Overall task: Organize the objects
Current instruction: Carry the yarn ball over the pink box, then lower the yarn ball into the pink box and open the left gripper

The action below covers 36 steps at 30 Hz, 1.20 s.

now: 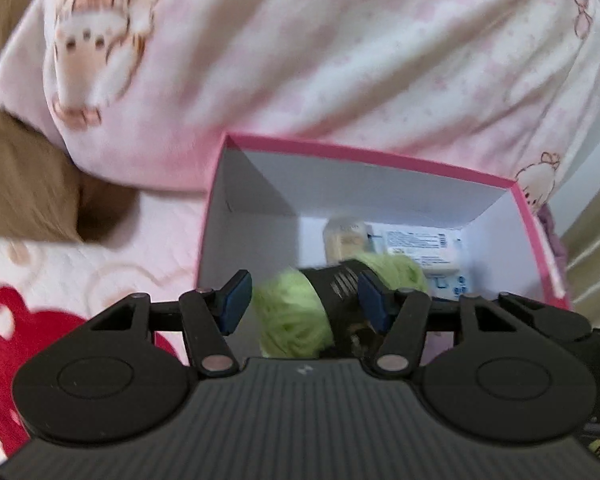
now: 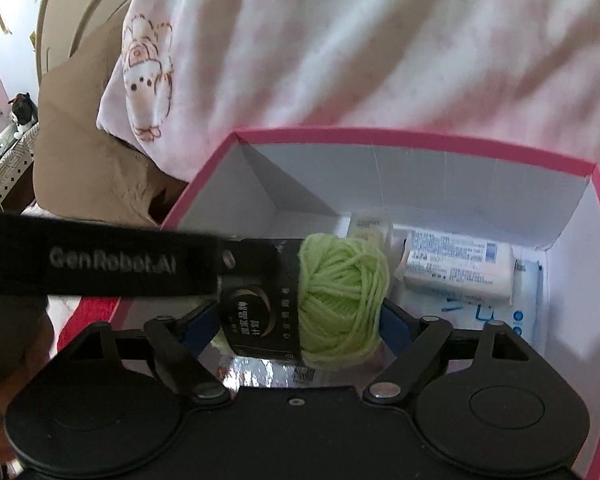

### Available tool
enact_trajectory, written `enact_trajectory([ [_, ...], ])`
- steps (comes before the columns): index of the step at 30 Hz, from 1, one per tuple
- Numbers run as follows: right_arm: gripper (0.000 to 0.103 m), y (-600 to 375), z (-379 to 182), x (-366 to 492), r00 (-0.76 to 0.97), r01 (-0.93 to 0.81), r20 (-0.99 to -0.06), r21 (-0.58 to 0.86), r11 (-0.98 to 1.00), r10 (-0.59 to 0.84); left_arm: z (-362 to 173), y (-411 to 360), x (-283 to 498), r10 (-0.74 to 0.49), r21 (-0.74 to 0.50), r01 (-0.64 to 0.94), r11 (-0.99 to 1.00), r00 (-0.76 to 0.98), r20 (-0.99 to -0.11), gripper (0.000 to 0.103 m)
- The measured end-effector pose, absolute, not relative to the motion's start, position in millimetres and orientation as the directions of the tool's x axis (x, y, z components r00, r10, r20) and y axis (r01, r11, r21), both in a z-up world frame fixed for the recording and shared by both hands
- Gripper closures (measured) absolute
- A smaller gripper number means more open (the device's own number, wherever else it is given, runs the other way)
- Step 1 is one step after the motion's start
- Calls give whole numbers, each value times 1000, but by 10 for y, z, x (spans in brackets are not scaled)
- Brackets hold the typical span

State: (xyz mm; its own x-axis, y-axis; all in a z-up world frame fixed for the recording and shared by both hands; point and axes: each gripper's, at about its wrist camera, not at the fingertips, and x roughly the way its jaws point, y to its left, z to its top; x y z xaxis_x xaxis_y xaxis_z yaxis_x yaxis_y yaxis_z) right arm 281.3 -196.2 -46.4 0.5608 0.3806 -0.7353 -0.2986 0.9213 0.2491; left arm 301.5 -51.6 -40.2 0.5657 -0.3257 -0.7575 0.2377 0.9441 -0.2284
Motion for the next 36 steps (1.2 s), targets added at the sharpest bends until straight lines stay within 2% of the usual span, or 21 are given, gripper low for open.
enact_trajectory([
  [4, 15, -1954, -496, 2780, 573, -289, -729, 249, 924, 375, -399, -441, 3030, -365, -290, 222, 931, 552, -750, 46],
  [8, 15, -1956, -481, 2712, 564, -271, -740, 254, 928, 367, -351, -359, 2969, -361, -293, 211, 932, 573, -736, 46],
  [14, 10, -2107, -452, 2655, 553, -228, -721, 351, 908, 417, -272, -329, 2882, -393, -286, 273, 918, 549, -738, 57],
  [17, 11, -2090, -479, 2643, 567, -227, -721, 328, 917, 399, -257, -323, 2855, -390, -275, 282, 919, 551, -738, 60],
  [19, 22, -2057, -521, 2661, 566, -198, -742, 300, 933, 359, -248, -302, 2853, -390, -283, 272, 920, 556, -734, 60],
  [20, 34, -2055, -542, 2696, 555, -177, -759, 292, 940, 340, -244, -288, 2856, -391, -288, 267, 920, 556, -734, 60],
  [21, 41, -2060, -568, 2722, 549, -154, -769, 293, 944, 328, -238, -268, 2860, -392, -294, 261, 920, 555, -733, 60],
  [23, 45, -2119, -594, 2757, 548, -130, -761, 333, 934, 348, -218, -219, 2858, -392, -302, 249, 920, 564, -727, 60],
  [29, 45, -2119, -568, 2725, 573, -147, -740, 329, 933, 352, -165, -197, 2783, -389, -298, 250, 921, 565, -728, 59],
  [33, 45, -2021, -559, 2814, 615, -155, -739, 228, 961, 275, -154, -227, 2746, -384, -308, 228, 924, 553, -740, 57],
  [36, 45, -1960, -575, 2903, 604, -180, -747, 212, 961, 278, -93, -185, 2679, -367, -315, 192, 929, 570, -735, 56],
])
